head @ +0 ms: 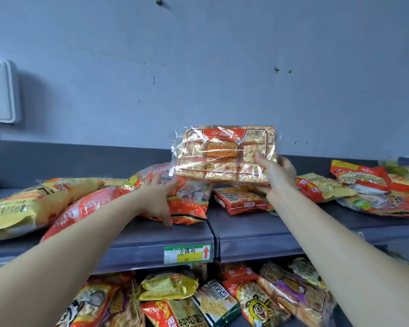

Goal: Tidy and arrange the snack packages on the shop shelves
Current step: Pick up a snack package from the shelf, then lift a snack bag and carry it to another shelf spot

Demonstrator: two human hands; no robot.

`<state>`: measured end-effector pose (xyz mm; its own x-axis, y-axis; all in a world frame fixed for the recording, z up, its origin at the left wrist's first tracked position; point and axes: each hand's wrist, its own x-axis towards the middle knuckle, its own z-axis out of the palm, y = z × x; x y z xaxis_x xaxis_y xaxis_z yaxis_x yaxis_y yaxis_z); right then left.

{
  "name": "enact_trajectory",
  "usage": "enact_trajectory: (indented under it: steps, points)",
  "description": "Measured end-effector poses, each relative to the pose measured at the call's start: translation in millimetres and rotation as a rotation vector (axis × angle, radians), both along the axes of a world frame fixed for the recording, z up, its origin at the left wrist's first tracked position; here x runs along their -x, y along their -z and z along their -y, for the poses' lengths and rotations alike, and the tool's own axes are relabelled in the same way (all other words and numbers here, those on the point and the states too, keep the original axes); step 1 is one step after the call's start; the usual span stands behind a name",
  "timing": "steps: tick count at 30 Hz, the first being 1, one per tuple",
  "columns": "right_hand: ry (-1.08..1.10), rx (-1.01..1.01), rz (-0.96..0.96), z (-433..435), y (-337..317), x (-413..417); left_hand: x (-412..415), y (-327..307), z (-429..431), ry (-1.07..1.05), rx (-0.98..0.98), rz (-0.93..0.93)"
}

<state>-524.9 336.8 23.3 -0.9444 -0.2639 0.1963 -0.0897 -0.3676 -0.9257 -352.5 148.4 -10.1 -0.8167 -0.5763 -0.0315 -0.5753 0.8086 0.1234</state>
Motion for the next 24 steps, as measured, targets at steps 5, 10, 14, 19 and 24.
enact_trajectory:
  steps: [5,10,14,19,24]
  points:
    - [0.046,-0.003,0.004,3.5,-3.3,4.7,15.2,2.5,13.3,0.17,0.3,-0.112]
    - [0.042,0.039,0.02,7.5,-6.7,4.4,24.8,1.1,14.7,0.203,0.615,-0.343]
    - [-0.007,0.11,0.062,7.1,-7.7,3.3,24.2,-13.6,30.3,-0.018,0.426,-0.711]
    - [-0.135,0.262,0.206,2.9,-17.2,5.7,10.9,-44.7,61.0,-0.402,-0.102,-1.086]
    - [-0.189,0.162,0.161,0.6,-13.9,11.5,-7.5,-59.5,82.6,-0.639,-0.458,-1.585]
